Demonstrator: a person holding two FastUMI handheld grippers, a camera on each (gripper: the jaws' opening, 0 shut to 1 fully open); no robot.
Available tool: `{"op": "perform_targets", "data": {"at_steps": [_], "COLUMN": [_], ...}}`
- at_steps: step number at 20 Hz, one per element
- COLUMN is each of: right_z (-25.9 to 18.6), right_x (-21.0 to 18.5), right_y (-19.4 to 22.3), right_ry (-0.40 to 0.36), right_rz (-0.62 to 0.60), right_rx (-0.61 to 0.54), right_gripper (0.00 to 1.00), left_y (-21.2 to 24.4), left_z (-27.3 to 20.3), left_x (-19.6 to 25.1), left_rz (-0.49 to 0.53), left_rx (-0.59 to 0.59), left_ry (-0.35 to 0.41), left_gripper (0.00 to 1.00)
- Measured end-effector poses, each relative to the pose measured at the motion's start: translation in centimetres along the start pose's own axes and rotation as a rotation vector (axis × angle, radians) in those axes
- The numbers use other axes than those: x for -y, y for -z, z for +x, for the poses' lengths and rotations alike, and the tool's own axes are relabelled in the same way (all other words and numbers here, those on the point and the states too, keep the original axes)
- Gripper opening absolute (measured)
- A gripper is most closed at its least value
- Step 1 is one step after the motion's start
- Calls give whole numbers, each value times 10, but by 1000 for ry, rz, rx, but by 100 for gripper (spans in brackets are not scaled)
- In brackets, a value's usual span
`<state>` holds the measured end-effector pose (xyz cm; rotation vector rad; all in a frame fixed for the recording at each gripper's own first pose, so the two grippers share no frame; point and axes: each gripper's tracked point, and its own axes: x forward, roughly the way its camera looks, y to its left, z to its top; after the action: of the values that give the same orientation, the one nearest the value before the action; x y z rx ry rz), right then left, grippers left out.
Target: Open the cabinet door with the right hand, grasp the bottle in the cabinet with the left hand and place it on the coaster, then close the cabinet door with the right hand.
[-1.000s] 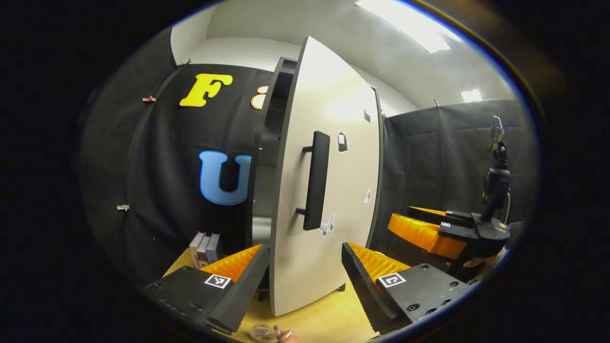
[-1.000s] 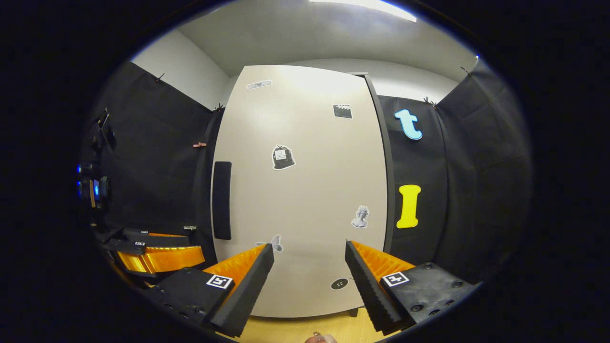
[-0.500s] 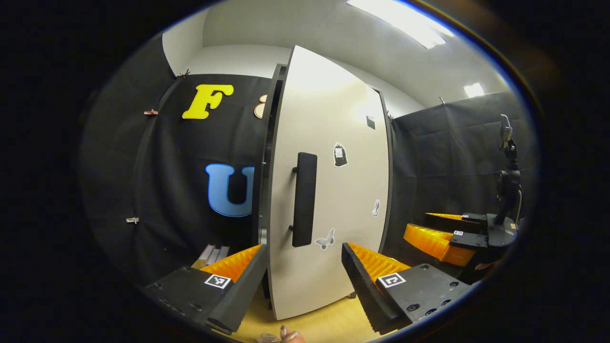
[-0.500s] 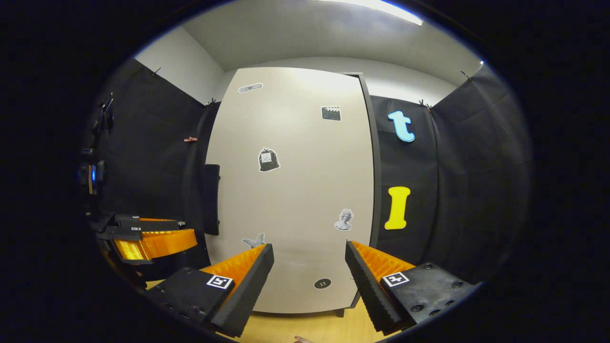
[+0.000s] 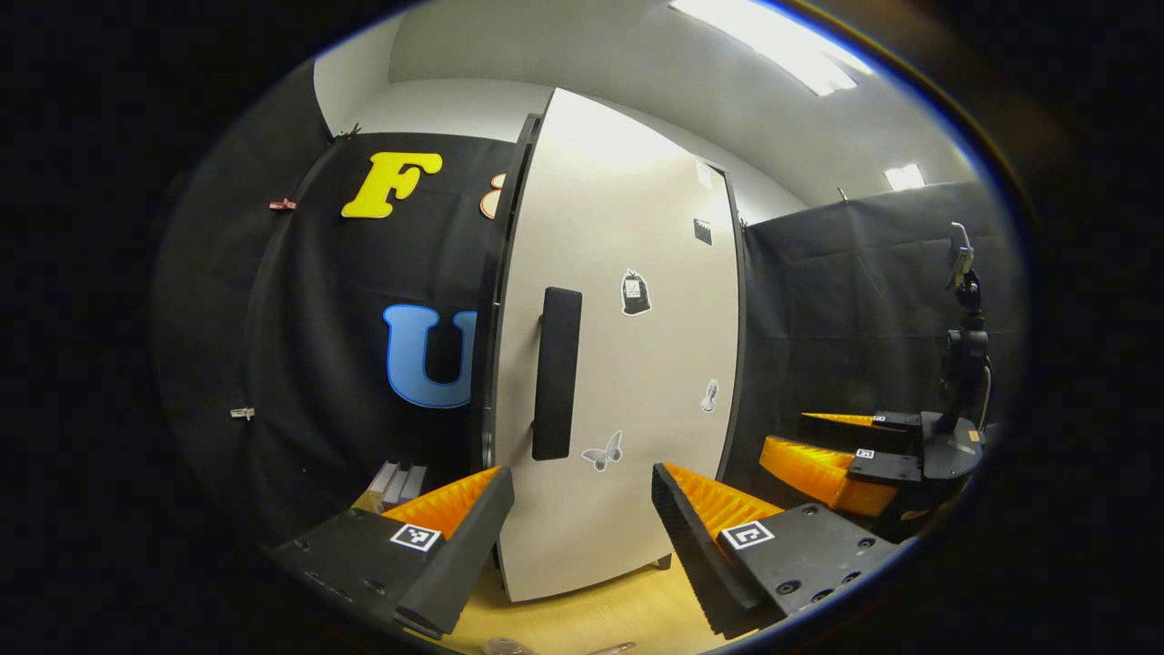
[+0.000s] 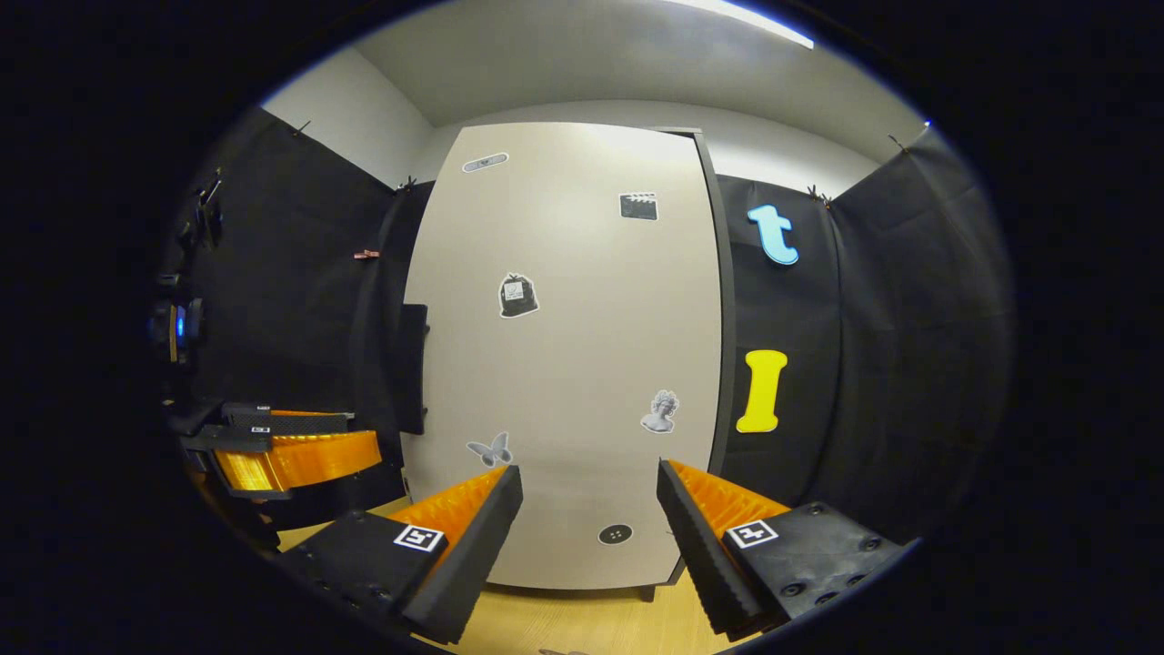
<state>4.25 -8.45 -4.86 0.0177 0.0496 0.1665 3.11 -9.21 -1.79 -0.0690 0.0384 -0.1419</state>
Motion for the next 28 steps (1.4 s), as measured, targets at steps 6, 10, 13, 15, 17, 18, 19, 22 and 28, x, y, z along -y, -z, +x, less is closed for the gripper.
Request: {"op": "perform_targets", "data": {"at_steps": [6, 10, 13, 15, 17, 18, 19, 22, 28], "right_z": [3, 1, 2, 2, 2, 1, 2, 1, -1], "right_x": [-3, -3, -1, -1, -1, -1, -2, -2, 0], "right_y": [1, 1, 2, 2, 2, 3, 3, 4, 5], "right_ry": [-9, 0, 7, 6, 5, 5, 3, 0, 1], "right_rz": [-3, 1, 0, -1, -3, -4, -5, -9, -8], "right_rx": [-11, -10, -15, -14, -14, -15, -18, -20, -26], "right_gripper": [97, 97, 97, 97, 97, 97, 97, 97, 97], "left_y": [-5, -3, -2, -2, -2, -2, -2, -1, -1], "left_z": [5, 5, 5, 5, 4, 4, 4, 4, 4], "left_x": [-2, -1, 0, -1, -2, -2, -1, -1, 0], "left_rz": [41, 49, 48, 53, 53, 52, 52, 53, 57], "left_rx": [17, 12, 9, 7, 7, 8, 8, 5, 7], "left_ry": [5, 16, 22, 20, 19, 20, 19, 17, 18], "left_gripper": [96, 96, 96, 96, 96, 96, 96, 96, 96]}}
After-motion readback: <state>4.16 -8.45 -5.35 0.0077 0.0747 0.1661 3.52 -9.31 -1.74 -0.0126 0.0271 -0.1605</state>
